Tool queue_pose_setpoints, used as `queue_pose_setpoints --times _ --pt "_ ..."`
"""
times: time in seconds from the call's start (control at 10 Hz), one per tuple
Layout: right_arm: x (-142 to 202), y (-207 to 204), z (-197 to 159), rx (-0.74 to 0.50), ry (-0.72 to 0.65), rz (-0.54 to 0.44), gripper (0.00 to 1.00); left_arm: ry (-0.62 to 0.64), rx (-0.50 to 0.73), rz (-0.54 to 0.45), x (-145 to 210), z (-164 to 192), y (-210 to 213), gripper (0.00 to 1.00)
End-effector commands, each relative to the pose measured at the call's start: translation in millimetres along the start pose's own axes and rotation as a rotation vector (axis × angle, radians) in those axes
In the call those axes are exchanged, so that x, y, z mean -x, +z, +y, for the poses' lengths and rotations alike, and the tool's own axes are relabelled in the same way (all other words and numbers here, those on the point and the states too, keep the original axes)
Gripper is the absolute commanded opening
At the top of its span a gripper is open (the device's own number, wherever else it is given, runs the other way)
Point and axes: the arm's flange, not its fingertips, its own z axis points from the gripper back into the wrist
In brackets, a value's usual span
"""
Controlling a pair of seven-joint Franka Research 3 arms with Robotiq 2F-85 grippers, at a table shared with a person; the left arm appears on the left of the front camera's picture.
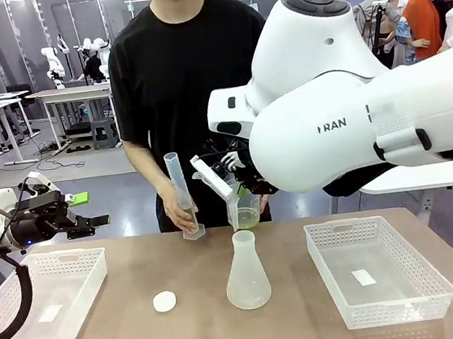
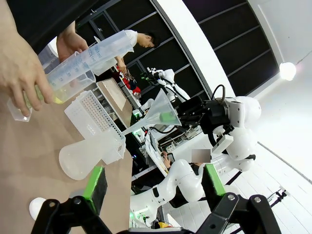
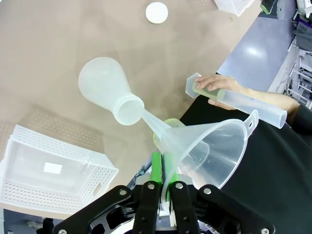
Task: Prepare the solutions needed for the experiment.
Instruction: Pick up the Plastic Funnel and insert it into the Big flask.
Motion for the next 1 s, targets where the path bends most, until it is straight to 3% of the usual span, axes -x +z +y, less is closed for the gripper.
queue_pose_setpoints --times 0.0,0.9 --pt "4 3 13 0.025 -0.001 0.001 0.04 -0.006 -0.018 0.013 2 -1 -1 1.0" --pt "17 -21 17 0.038 -0.05 -0.046 0.04 -0.006 -0.018 0.013 2 -1 -1 1.0"
